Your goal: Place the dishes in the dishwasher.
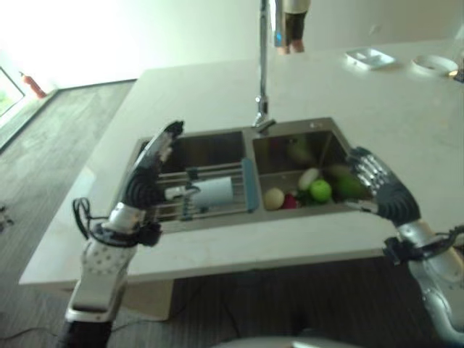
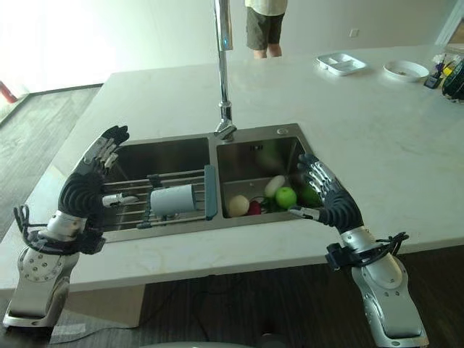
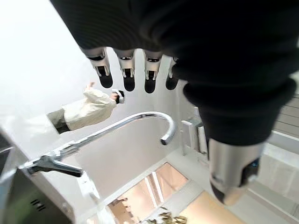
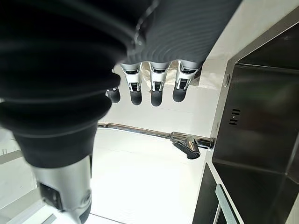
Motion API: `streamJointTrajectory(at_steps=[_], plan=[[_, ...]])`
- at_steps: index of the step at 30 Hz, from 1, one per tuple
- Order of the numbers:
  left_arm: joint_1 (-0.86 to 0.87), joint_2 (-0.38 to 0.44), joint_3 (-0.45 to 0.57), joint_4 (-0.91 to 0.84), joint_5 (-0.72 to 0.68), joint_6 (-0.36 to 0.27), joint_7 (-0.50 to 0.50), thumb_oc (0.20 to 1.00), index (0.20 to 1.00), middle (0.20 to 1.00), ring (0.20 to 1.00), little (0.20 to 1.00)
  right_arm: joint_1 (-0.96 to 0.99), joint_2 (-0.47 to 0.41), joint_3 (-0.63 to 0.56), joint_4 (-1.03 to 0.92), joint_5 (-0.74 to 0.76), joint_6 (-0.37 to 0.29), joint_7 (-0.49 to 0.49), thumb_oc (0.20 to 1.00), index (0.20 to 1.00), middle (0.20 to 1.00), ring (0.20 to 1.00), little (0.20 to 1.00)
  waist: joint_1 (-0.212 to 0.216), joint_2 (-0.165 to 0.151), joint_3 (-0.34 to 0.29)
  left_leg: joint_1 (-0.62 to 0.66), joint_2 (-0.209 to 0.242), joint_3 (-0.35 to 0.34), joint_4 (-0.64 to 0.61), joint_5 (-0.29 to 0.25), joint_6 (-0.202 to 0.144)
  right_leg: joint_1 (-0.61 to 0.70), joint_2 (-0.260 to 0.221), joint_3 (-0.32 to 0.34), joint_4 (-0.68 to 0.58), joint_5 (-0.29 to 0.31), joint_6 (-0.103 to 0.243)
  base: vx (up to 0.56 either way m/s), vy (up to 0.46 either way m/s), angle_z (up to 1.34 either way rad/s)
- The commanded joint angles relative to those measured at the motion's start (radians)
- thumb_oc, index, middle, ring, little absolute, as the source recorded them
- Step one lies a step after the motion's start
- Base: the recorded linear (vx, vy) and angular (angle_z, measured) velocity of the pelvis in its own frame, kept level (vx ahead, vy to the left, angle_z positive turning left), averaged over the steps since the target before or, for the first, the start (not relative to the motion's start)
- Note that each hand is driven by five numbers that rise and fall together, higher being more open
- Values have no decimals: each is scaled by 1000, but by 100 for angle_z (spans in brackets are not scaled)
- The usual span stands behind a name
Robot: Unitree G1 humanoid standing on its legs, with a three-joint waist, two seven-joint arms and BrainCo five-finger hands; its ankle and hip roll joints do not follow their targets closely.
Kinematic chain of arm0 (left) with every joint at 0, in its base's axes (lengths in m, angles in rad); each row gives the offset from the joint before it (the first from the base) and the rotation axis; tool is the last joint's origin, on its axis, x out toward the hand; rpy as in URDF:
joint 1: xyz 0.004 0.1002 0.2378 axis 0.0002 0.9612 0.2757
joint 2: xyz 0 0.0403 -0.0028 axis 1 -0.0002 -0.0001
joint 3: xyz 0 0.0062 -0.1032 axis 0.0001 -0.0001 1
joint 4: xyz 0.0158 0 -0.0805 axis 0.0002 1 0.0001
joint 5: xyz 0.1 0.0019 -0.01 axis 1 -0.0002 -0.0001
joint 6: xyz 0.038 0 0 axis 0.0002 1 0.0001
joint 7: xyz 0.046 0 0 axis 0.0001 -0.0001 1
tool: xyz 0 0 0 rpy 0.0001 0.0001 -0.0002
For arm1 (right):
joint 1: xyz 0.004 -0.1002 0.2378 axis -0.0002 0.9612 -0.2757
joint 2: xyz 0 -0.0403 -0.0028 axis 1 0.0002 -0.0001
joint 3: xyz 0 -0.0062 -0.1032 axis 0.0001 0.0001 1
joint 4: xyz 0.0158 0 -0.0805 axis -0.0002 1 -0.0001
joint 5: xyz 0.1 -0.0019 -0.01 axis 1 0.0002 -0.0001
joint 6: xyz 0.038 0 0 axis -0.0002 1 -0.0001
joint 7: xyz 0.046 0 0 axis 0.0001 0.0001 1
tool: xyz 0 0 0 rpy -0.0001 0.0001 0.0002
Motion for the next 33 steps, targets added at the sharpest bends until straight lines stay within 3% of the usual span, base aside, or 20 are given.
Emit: streamJointTrajectory(at_steps=[1,5,10,20,33], plan=[[-60,80,-3,54,96,17,15,1000,1000,1000,1000,1000,-84,3,-11,-18,-8,-34,13,1000,1000,1000,1000,1000,-26,-22,-26,-1,4,-65,1,-39,-12,73,-44,18,10,-77,66,6,23,-8],[-109,179,-36,136,187,137,-14,1000,1000,1000,1000,1000,-109,-31,-10,-6,9,-11,24,1000,1000,1000,1000,1000,-47,-5,-35,6,2,-59,1,-38,-14,73,-44,28,10,-74,71,2,33,-11],[-223,271,-120,308,298,233,-54,1000,1000,1000,1000,1000,-136,-62,0,19,21,6,61,1000,1000,1000,1000,1000,-82,14,-43,13,-4,-38,1,-38,-13,69,-45,46,13,-73,75,-15,75,-9],[-406,360,-266,653,525,261,-152,1000,1000,1000,1000,1000,-175,-122,2,64,45,35,139,1000,1000,1000,1000,1000,-141,39,-60,28,-15,20,1,-43,-10,63,-42,70,11,-67,85,-3,48,-14],[-460,345,-323,787,668,287,-188,1000,1000,1000,1000,1000,-180,-128,1,78,33,41,171,1000,1000,1000,1000,1000,-163,36,-66,37,-18,41,1,-45,-3,68,-24,92,13,-70,83,-1,10,-6]])
